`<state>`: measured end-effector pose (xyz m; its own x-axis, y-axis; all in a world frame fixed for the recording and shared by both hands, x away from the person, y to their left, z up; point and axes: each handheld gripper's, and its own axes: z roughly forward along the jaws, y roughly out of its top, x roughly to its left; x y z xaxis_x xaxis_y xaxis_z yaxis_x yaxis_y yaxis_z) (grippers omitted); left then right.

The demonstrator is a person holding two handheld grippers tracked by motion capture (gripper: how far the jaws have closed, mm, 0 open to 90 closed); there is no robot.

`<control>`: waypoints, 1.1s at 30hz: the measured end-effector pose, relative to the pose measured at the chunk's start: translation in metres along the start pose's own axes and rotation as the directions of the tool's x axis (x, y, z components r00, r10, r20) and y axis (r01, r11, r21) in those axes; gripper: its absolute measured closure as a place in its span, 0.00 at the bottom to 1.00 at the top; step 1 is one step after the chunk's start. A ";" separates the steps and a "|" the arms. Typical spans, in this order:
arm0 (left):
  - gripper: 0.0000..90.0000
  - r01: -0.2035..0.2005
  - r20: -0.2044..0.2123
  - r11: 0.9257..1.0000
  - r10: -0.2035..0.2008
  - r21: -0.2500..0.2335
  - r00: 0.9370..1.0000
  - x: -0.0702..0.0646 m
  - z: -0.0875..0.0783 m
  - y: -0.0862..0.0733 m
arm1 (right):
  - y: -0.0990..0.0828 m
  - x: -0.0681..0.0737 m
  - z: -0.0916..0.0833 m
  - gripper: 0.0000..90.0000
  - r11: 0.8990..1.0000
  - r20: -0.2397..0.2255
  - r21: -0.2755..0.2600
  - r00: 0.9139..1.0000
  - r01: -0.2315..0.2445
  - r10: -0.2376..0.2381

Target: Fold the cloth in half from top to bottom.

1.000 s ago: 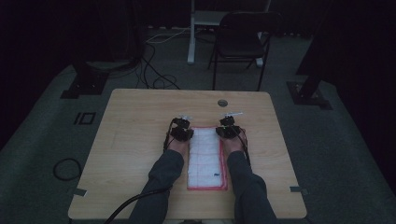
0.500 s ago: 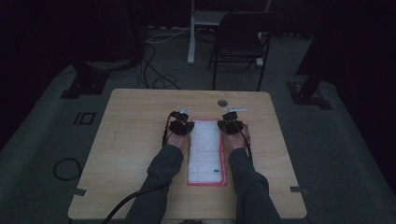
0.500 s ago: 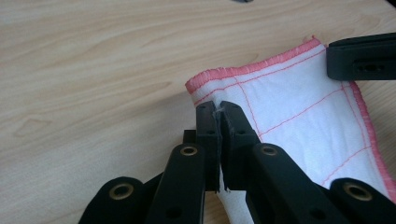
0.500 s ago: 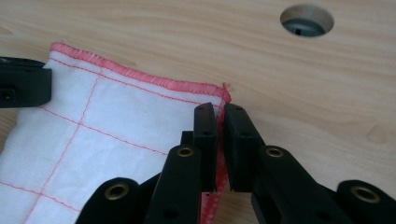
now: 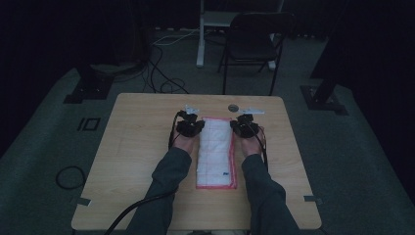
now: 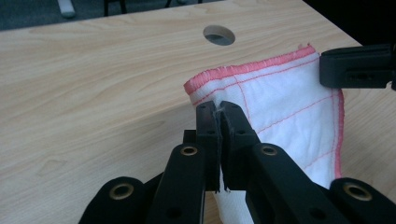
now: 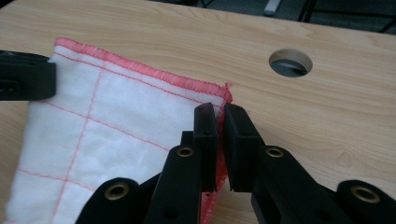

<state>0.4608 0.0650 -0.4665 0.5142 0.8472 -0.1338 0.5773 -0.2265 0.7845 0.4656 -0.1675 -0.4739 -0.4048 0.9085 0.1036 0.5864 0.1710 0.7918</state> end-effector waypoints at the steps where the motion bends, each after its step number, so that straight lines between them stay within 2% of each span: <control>1: 0.98 -0.003 -0.001 1.000 0.003 -0.002 1.000 0.000 -0.001 -0.001 | 0.000 0.001 -0.003 0.94 1.000 -0.008 -0.005 1.000 0.000 0.000; 4: 0.98 -0.011 0.003 1.000 0.011 0.002 1.000 0.000 -0.006 -0.006 | -0.004 0.005 -0.008 0.94 1.000 -0.016 -0.006 1.000 0.017 -0.017; 7: 0.98 0.000 0.018 1.000 0.001 -0.008 1.000 0.000 -0.013 -0.012 | -0.010 0.009 -0.015 0.94 0.999 -0.029 -0.017 0.999 0.036 -0.036; 17: 0.98 -0.048 0.048 0.998 0.049 -0.035 0.998 -0.013 -0.038 -0.026 | -0.019 0.016 -0.039 0.94 0.997 -0.061 -0.052 0.996 0.057 -0.060; 20: 0.97 -0.066 0.042 0.997 0.067 -0.033 0.997 -0.015 -0.045 -0.029 | -0.022 0.020 -0.046 0.94 0.996 -0.073 -0.058 0.995 0.068 -0.072; 23: 0.97 -0.072 0.046 0.997 0.073 -0.035 0.996 -0.017 -0.051 -0.033 | -0.027 0.025 -0.054 0.94 0.994 -0.083 -0.065 0.992 0.089 -0.094; 33: 0.97 -0.076 0.080 0.997 0.078 -0.035 0.994 -0.026 -0.067 -0.054 | -0.045 0.032 -0.071 0.94 0.992 -0.124 -0.061 0.985 0.114 -0.121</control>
<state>0.3738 0.0873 -0.4644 0.6068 0.7858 -0.1198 0.5140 -0.2729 0.8133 0.3764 -0.1729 -0.4629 -0.5565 0.8268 0.0814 0.4926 0.2494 0.8338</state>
